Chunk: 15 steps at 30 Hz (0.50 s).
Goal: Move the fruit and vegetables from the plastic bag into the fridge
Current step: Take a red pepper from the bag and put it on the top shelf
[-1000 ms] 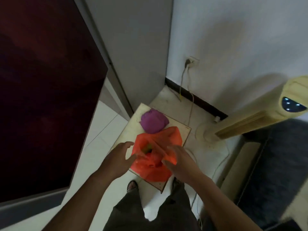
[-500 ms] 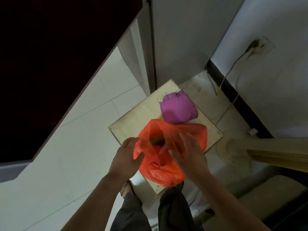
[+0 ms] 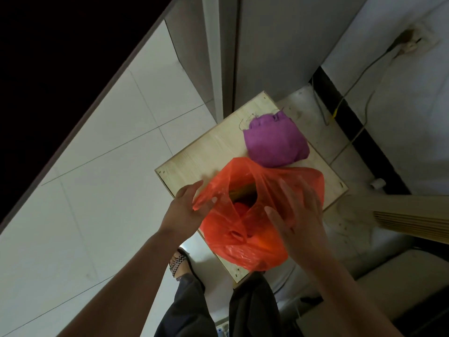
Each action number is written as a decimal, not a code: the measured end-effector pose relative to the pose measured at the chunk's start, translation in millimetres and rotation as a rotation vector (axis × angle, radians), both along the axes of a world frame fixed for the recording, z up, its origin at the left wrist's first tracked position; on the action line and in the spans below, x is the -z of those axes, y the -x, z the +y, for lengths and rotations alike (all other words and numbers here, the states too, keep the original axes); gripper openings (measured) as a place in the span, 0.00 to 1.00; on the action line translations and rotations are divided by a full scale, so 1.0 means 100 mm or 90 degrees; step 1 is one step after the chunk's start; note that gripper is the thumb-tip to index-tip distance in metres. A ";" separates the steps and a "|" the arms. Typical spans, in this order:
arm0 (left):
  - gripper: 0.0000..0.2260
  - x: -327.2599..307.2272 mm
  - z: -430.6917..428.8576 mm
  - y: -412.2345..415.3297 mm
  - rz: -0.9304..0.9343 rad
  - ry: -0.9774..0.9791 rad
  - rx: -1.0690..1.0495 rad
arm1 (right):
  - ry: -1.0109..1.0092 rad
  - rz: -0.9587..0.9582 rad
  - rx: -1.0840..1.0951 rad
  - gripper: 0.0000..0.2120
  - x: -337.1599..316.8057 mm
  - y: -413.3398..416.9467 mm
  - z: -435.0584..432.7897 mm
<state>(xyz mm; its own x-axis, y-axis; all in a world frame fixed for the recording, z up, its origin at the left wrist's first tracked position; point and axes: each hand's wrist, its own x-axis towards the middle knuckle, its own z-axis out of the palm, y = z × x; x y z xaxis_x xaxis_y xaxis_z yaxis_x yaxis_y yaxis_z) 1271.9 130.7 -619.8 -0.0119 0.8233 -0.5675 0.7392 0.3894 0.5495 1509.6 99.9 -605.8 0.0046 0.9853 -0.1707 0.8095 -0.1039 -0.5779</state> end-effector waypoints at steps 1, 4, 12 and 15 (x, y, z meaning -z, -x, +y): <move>0.28 0.02 0.01 0.01 -0.002 0.013 -0.005 | -0.013 0.016 -0.006 0.27 0.00 0.06 0.00; 0.28 0.09 0.02 0.03 -0.012 0.054 0.008 | 0.000 0.116 -0.013 0.29 -0.08 0.25 -0.03; 0.21 0.29 0.02 0.07 -0.032 0.088 0.014 | 0.187 -0.015 -0.093 0.39 0.21 0.36 -0.02; 0.18 0.33 0.00 0.12 -0.022 0.067 0.016 | 0.210 -0.008 -0.103 0.38 0.27 0.27 0.07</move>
<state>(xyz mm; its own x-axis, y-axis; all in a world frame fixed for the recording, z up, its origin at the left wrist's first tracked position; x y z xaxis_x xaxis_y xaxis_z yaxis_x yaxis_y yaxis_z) 1259.5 130.9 -653.1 0.0292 0.7592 -0.6502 0.7310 0.4274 0.5319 1482.9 106.8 -632.4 -0.1429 0.8656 -0.4800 0.8374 -0.1527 -0.5248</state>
